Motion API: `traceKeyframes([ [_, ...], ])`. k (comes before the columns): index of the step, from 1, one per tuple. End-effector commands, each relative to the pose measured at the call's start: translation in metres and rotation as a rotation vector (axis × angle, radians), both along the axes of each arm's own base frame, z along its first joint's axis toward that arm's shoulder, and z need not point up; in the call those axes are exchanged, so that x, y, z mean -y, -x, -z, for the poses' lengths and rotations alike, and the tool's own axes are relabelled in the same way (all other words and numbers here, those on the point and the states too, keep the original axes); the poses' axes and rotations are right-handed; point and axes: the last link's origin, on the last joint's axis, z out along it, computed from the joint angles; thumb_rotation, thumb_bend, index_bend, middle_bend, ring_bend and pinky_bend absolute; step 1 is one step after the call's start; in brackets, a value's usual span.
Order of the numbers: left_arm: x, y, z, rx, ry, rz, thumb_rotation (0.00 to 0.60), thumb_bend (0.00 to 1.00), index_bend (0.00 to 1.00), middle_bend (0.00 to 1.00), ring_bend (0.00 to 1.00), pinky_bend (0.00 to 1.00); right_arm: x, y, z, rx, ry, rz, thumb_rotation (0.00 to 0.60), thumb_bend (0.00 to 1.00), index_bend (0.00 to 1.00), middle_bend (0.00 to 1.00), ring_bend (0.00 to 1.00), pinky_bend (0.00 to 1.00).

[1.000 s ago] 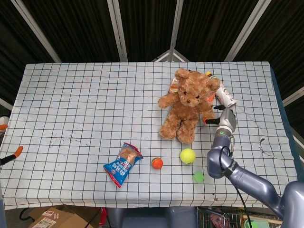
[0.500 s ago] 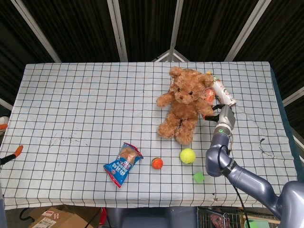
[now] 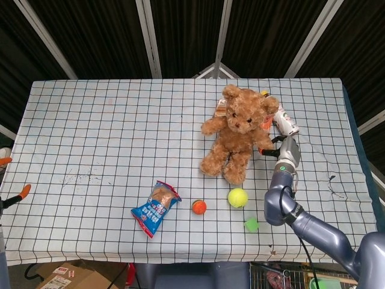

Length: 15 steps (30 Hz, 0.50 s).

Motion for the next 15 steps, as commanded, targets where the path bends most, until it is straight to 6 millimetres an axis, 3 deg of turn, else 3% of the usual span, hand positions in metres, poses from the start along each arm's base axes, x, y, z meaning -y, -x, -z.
traceKeyframes([
  [1,-0.0003,0.0000,0.0003,0.000,0.001,-0.002,0.600,0.27,0.29,0.02,0.00,0.00,-0.0008,0.0021,0.0012,-0.004,-0.006,0.002,0.600,0.23,0.66,0.24,0.08,0.00],
  [6,0.0003,-0.0004,0.0007,-0.004,0.000,-0.001,0.600,0.27,0.29,0.02,0.00,0.00,-0.0019,0.0094,0.0084,0.011,-0.024,0.010,0.600,0.23,0.66,0.24,0.08,0.00],
  [15,0.0000,-0.0003,0.0012,-0.006,-0.002,-0.003,0.600,0.27,0.29,0.02,0.00,0.00,0.0018,-0.0002,0.0004,-0.004,0.004,-0.026,0.600,0.23,0.67,0.24,0.08,0.00],
])
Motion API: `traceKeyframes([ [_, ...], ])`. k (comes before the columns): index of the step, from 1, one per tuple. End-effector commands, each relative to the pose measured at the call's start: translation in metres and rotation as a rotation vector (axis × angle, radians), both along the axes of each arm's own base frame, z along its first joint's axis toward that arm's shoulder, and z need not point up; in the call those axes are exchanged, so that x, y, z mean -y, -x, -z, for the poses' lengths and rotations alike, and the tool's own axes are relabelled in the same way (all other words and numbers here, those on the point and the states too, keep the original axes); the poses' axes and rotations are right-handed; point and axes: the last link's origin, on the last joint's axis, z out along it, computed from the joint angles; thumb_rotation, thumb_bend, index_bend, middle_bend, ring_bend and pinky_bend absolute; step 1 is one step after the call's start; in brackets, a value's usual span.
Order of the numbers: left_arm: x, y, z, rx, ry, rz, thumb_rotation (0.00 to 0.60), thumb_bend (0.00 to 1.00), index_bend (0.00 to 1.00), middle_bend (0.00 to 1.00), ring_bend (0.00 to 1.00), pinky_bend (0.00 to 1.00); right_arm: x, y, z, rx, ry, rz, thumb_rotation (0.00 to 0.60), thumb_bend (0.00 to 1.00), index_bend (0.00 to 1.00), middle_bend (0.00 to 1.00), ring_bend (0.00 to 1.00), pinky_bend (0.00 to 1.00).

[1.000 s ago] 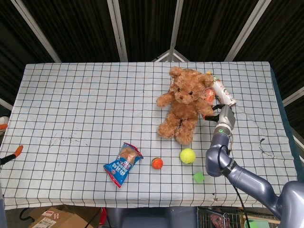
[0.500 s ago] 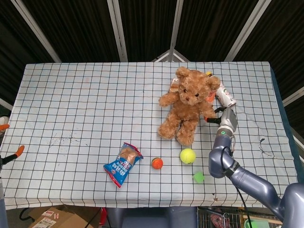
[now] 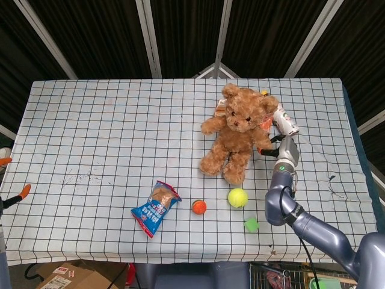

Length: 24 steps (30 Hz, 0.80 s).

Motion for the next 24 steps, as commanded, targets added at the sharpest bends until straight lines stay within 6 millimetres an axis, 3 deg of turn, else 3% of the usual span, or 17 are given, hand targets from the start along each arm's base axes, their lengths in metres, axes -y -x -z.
traceKeyframes([
  [1,0.000,0.000,0.000,-0.002,0.002,-0.002,0.600,0.27,0.29,0.02,0.00,0.00,-0.001,-0.001,-0.001,-0.015,0.001,-0.005,0.600,0.23,0.66,0.24,0.08,0.00],
  [8,0.001,0.000,0.000,0.002,0.001,0.000,0.600,0.27,0.29,0.02,0.00,0.00,-0.003,0.008,0.010,-0.005,-0.031,0.020,0.600,0.23,0.67,0.24,0.08,0.00],
  [16,0.001,0.000,0.000,0.002,0.004,-0.003,0.600,0.27,0.29,0.02,0.00,0.00,-0.001,-0.007,0.001,-0.011,-0.009,-0.018,0.600,0.23,0.66,0.24,0.08,0.00],
  [24,0.002,0.000,-0.001,0.003,0.000,-0.002,0.600,0.27,0.29,0.02,0.00,0.00,-0.003,0.003,0.010,0.003,-0.029,0.002,0.600,0.23,0.66,0.24,0.08,0.00],
])
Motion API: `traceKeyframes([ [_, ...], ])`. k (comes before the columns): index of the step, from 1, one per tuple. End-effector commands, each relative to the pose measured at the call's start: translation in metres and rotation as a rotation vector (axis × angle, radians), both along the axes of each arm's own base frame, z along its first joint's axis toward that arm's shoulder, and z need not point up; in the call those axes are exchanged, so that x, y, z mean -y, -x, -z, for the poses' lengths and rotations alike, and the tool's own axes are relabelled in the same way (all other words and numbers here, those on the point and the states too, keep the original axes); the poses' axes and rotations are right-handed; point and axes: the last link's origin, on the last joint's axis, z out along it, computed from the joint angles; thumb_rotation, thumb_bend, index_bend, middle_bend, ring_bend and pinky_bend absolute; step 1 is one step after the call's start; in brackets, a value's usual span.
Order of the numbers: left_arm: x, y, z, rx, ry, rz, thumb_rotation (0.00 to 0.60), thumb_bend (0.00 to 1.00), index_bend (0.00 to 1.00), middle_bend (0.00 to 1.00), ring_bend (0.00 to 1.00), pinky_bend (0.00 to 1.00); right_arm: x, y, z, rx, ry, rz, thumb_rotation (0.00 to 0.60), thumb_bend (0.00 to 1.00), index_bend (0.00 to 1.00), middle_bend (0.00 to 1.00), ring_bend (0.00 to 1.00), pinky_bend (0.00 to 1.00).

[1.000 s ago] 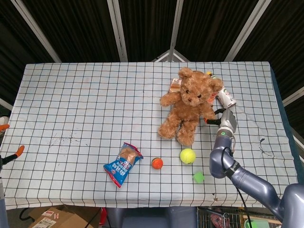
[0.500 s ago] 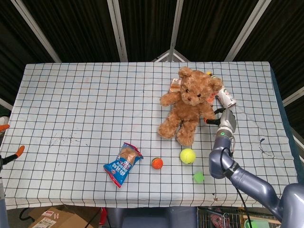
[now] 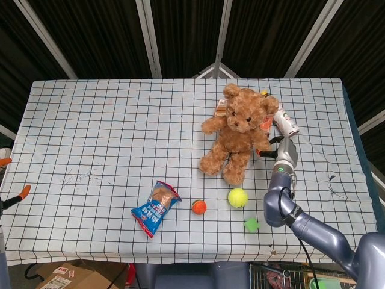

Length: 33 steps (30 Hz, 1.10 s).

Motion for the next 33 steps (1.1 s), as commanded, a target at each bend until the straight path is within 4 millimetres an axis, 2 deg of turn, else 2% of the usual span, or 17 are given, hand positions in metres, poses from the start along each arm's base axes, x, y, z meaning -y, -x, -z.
traceKeyframes([
  [1,0.000,0.000,0.000,0.000,-0.001,0.000,0.600,0.27,0.29,0.02,0.00,0.00,0.002,0.001,0.001,0.001,0.000,-0.003,0.600,0.23,0.66,0.24,0.08,0.00],
  [9,-0.001,0.000,0.001,-0.001,0.002,-0.003,0.600,0.27,0.29,0.02,0.00,0.00,0.001,-0.005,-0.008,-0.006,0.005,-0.028,0.600,0.23,0.65,0.24,0.08,0.00],
  [11,-0.001,0.000,0.001,-0.001,0.003,-0.001,0.600,0.27,0.29,0.02,0.00,0.00,-0.001,-0.003,-0.005,-0.004,-0.002,-0.020,0.600,0.23,0.57,0.24,0.08,0.00],
  [13,0.000,0.000,0.001,-0.001,0.004,0.000,0.600,0.27,0.29,0.02,0.00,0.00,-0.002,0.000,-0.003,0.005,-0.020,-0.017,0.600,0.23,0.44,0.24,0.07,0.00],
  [16,0.000,0.000,0.000,0.000,-0.001,-0.001,0.600,0.28,0.29,0.02,0.00,0.00,-0.002,0.000,-0.003,0.012,-0.037,-0.021,0.600,0.23,0.16,0.21,0.04,0.00],
  [18,0.000,0.000,-0.001,0.003,-0.004,-0.001,0.600,0.27,0.29,0.02,0.00,0.00,-0.002,-0.001,-0.006,0.007,-0.049,-0.034,0.600,0.21,0.07,0.19,0.03,0.00],
  [20,0.000,0.000,-0.001,0.003,-0.005,-0.001,0.600,0.27,0.29,0.02,0.00,0.00,-0.003,-0.001,-0.010,-0.010,-0.063,-0.043,0.600,0.19,0.01,0.17,0.03,0.00],
  [28,0.001,0.001,-0.002,0.004,-0.004,-0.004,0.600,0.28,0.29,0.01,0.00,0.00,-0.013,0.008,-0.026,-0.026,-0.081,-0.043,0.600,0.17,0.00,0.16,0.00,0.00],
  [31,0.001,0.003,-0.004,0.010,-0.001,-0.009,0.600,0.28,0.29,0.01,0.00,0.00,-0.030,0.025,-0.043,-0.068,-0.116,-0.045,0.600,0.17,0.00,0.16,0.00,0.00],
  [33,0.001,0.004,-0.004,0.011,0.003,-0.011,0.600,0.27,0.29,0.01,0.00,0.00,-0.050,0.041,-0.057,-0.081,-0.161,-0.043,0.600,0.17,0.00,0.15,0.00,0.00],
])
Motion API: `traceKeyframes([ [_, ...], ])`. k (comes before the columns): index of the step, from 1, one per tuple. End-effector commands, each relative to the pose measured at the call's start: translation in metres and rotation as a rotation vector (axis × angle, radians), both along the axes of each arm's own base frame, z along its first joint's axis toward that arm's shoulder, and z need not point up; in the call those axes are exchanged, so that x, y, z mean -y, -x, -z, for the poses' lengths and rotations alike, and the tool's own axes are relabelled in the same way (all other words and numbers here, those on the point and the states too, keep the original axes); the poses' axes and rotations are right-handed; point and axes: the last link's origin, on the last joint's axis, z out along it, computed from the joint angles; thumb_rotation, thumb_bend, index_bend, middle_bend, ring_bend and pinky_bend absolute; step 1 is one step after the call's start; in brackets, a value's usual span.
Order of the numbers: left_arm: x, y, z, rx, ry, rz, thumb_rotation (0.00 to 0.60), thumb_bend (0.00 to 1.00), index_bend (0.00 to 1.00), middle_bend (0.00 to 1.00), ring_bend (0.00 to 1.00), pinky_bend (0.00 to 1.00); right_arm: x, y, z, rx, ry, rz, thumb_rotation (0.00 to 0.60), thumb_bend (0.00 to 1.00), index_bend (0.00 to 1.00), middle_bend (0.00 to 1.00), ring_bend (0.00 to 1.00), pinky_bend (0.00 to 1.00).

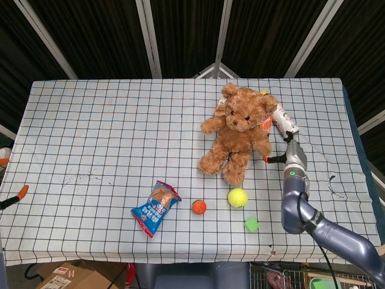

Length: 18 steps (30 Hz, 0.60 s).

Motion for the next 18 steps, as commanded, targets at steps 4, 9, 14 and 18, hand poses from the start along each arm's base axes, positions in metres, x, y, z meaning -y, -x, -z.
traceKeyframes([
  [4,0.003,0.000,-0.001,0.002,0.022,0.000,0.600,0.28,0.29,0.01,0.00,0.00,-0.072,0.060,-0.055,-0.069,-0.118,0.029,0.600,0.17,0.00,0.09,0.00,0.00],
  [9,0.006,-0.003,0.000,0.006,0.038,0.018,0.600,0.28,0.29,0.01,0.00,0.00,-0.123,0.089,-0.091,-0.190,-0.051,0.001,0.600,0.17,0.00,0.00,0.00,0.00],
  [14,0.009,-0.006,0.004,0.002,0.073,0.031,0.600,0.28,0.27,0.01,0.00,0.00,-0.179,0.104,-0.101,-0.357,0.066,-0.142,0.600,0.17,0.00,0.00,0.00,0.00],
  [18,0.011,-0.009,0.009,-0.006,0.108,0.040,0.600,0.28,0.26,0.01,0.00,0.00,-0.213,0.115,-0.103,-0.460,0.112,-0.267,0.600,0.17,0.00,0.00,0.00,0.00],
])
